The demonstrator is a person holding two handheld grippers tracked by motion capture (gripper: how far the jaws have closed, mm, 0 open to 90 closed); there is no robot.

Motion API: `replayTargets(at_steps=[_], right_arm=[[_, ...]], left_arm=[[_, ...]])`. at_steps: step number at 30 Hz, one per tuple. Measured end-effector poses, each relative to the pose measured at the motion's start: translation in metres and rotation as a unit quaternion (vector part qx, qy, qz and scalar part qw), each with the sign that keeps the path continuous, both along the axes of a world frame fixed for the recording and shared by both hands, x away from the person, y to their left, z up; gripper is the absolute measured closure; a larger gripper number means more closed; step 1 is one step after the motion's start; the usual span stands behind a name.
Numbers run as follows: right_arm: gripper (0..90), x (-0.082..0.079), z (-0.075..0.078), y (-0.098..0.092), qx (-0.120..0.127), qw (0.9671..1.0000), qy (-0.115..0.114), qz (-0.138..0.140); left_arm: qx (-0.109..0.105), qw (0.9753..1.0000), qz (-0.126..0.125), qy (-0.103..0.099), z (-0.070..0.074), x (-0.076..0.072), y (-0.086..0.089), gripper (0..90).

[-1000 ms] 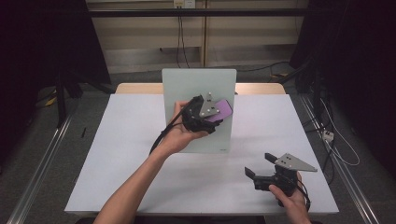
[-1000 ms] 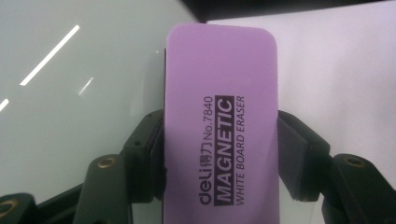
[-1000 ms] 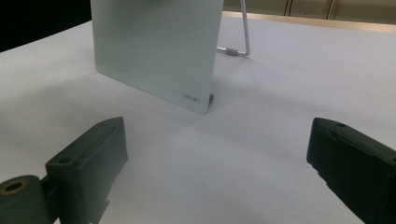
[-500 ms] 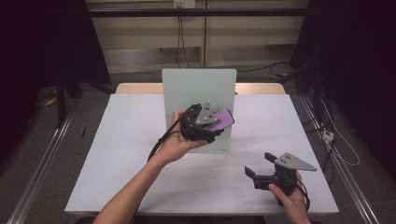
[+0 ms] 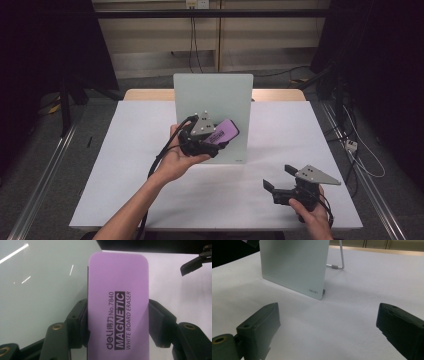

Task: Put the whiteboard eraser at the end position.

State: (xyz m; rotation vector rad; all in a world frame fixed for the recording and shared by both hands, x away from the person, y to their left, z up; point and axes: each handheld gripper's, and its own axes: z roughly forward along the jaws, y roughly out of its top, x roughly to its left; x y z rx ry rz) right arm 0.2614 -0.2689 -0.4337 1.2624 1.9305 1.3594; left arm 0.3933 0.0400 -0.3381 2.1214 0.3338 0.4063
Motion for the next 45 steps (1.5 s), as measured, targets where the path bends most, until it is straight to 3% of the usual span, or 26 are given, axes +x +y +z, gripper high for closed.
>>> replayTargets(at_steps=[10, 16, 25, 28, 33, 35, 38, 41, 45], right_arm=[[5.0, 0.003, -0.001, -0.002, 0.005, 0.9999, 0.006, -0.011], [5.1, 0.003, 0.0, 0.0, 0.002, 1.0, 0.003, -0.005], [5.1, 0.001, 0.0, 0.0, 0.002, 1.0, 0.001, -0.001], [5.0, 0.002, 0.0, 0.0, 0.0, 1.0, 0.0, 0.002], [5.1, 0.001, 0.0, 0.001, -0.001, 1.0, 0.001, 0.002], [5.1, 0.001, 0.0, 0.001, 0.0, 1.0, 0.0, 0.003], [5.1, 0.001, 0.0, 0.001, -0.002, 1.0, 0.0, 0.003], [5.1, 0.0, 0.001, 0.001, -0.001, 1.0, -0.001, 0.002], [5.1, 0.001, 0.0, 0.001, -0.002, 1.0, 0.0, 0.003]], left_arm=[[-0.018, 0.9991, -0.001, 0.038, -0.008, 0.006, 0.018, 40.7], [-0.009, 0.9986, -0.003, 0.053, -0.007, 0.004, 0.022, 40.7], [0.039, 0.9965, -0.026, 0.069, -0.012, -0.004, 0.023, 40.7], [0.067, 0.9939, -0.038, 0.079, -0.017, -0.004, 0.022, 40.7], [0.089, 0.9907, -0.047, 0.091, -0.026, -0.009, 0.022, 40.7], [0.114, 0.987, -0.057, 0.098, -0.031, -0.013, 0.019, 40.7], [0.148, 0.9793, -0.078, 0.114, -0.039, -0.017, 0.012, 40.7], [0.171, 0.9756, -0.083, 0.109, -0.046, -0.021, 0.003, 40.7], [0.184, 0.9714, -0.093, 0.118, -0.052, -0.025, -0.003, 40.7]])
